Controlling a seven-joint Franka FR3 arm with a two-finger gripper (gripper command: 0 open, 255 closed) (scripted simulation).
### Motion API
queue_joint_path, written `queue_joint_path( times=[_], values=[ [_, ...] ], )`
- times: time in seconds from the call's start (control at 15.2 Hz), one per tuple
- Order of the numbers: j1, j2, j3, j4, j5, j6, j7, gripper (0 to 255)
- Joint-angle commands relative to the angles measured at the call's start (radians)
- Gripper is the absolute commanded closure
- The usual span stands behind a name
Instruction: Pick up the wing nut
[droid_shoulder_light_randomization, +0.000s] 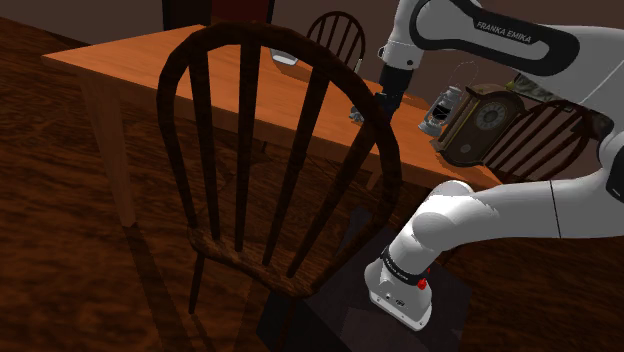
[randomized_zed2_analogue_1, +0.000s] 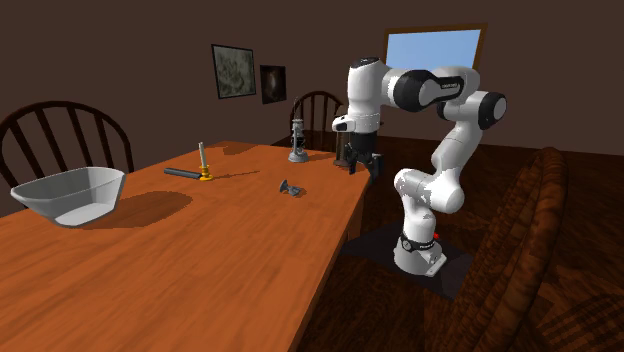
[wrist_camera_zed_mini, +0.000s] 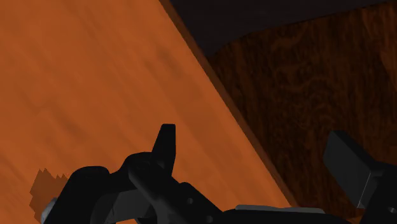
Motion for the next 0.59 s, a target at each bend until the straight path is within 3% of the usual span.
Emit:
queue_joint_path(
  times=[0.0,0.53],
  values=[
    [0.000,0.000,0.000,0.000,0.000,0.000,0.000,0],
    [-0.038,0.111,-0.155,0.004,-0.076,0.271,-0.116,0]
  ],
)
